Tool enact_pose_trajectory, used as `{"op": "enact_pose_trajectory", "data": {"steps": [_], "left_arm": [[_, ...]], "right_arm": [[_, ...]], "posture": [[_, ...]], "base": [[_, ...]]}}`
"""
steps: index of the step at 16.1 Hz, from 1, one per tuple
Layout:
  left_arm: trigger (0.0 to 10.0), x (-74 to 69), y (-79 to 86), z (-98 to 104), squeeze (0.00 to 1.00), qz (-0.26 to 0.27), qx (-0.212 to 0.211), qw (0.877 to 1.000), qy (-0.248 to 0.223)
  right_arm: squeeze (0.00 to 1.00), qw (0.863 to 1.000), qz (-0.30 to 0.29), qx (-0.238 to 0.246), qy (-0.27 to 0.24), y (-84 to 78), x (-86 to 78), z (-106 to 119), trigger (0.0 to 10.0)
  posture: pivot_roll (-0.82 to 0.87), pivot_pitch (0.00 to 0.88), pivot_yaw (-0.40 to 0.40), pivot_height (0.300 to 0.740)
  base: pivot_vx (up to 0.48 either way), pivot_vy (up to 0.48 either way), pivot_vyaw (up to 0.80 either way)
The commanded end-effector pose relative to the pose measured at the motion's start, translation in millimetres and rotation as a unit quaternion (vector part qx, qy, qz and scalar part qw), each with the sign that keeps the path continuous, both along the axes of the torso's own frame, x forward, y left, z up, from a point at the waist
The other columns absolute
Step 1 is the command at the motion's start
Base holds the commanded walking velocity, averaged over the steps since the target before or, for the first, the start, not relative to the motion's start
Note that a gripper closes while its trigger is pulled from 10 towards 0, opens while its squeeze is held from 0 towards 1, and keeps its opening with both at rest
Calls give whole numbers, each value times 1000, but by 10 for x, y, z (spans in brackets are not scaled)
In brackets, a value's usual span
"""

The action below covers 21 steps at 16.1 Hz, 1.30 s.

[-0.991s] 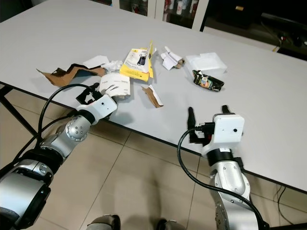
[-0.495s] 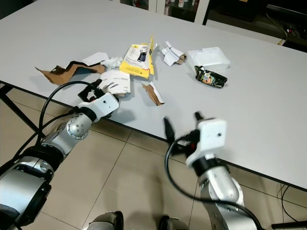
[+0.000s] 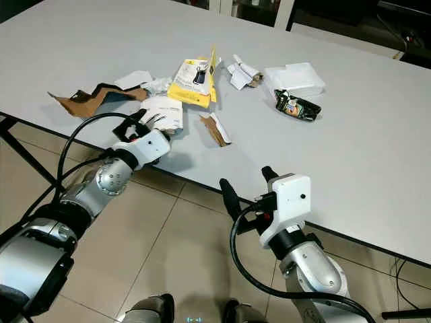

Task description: Picking trash to rubbish bin

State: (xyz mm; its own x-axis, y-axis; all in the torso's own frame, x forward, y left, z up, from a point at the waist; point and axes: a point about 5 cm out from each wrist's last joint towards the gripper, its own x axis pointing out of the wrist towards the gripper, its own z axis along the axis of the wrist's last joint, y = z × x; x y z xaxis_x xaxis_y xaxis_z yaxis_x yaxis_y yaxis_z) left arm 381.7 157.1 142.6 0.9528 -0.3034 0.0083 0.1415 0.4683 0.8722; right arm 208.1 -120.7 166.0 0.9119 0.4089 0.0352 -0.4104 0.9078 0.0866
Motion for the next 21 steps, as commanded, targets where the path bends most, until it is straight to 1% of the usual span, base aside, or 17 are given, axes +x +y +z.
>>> {"op": "enact_pose_trajectory", "data": {"steps": [1,3,4,5,6,7,11,21], "left_arm": [[10000,-80,17,-247,0,0,43,998,45],[10000,-85,54,-252,0,1,59,998,38],[6706,-89,86,-257,0,3,74,997,33],[4980,-91,112,-247,0,5,78,997,25],[0,-93,137,-257,0,6,86,996,29],[0,-95,170,-267,0,9,95,995,33],[0,-125,257,-314,0,15,108,993,44],[0,-183,275,-418,0,14,107,992,61]], "right_arm": [[0,1000,1,-2,2,-9,-35,20,10000],[0,1000,1,-1,3,-4,-51,33,10000],[0,1000,2,2,4,10,-71,41,10000],[0,1000,3,5,5,29,-90,47,10000],[0,1000,4,7,9,47,-111,33,10000],[0,1000,5,10,15,62,-134,17,10000],[0,1000,1,15,22,74,-172,5,10000],[0,999,-6,12,29,42,-193,-17,10000]], "posture": [[90,212,-79,740],[85,220,-78,740],[82,230,-77,740],[80,243,-75,740],[80,250,-73,740],[81,260,-71,740],[79,277,-68,740],[73,279,-75,740]], "base": [[0,0,0],[0,0,0],[0,0,0],[0,0,0],[0,0,0],[0,0,0],[0,0,0],[0,0,0]]}}
